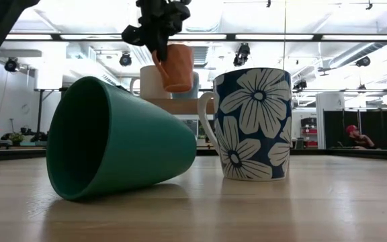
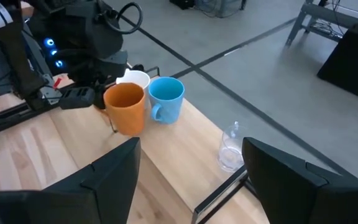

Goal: Stack small to large cups/mugs on shelf
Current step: Put the orange mug on the shelf

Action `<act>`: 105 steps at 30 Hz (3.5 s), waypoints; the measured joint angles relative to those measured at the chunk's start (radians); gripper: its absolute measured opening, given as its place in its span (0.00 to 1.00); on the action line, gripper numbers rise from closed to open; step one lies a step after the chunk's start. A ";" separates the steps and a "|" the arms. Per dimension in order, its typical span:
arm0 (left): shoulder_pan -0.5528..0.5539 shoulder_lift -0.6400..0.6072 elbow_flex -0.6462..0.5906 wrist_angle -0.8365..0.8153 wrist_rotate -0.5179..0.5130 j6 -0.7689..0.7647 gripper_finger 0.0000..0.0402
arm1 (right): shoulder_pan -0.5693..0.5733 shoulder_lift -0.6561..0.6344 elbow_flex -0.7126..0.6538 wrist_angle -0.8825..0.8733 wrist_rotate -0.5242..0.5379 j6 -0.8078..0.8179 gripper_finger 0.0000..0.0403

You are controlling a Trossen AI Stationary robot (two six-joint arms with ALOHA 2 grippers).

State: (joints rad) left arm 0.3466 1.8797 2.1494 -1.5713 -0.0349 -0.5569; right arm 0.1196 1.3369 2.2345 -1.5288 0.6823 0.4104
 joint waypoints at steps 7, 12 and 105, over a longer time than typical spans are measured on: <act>0.008 0.000 -0.008 0.001 -0.005 0.014 0.07 | 0.000 0.000 0.000 0.001 0.000 0.009 0.68; 0.008 0.000 -0.024 0.000 -0.006 0.025 0.07 | 0.000 0.000 0.000 0.001 0.000 0.010 0.67; 0.038 -0.003 -0.122 0.071 -0.128 0.047 0.09 | 0.000 0.000 0.000 0.000 0.000 0.036 0.66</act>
State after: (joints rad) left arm 0.3847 1.8767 2.0278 -1.4998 -0.1631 -0.5100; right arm 0.1196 1.3369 2.2345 -1.5284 0.6823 0.4461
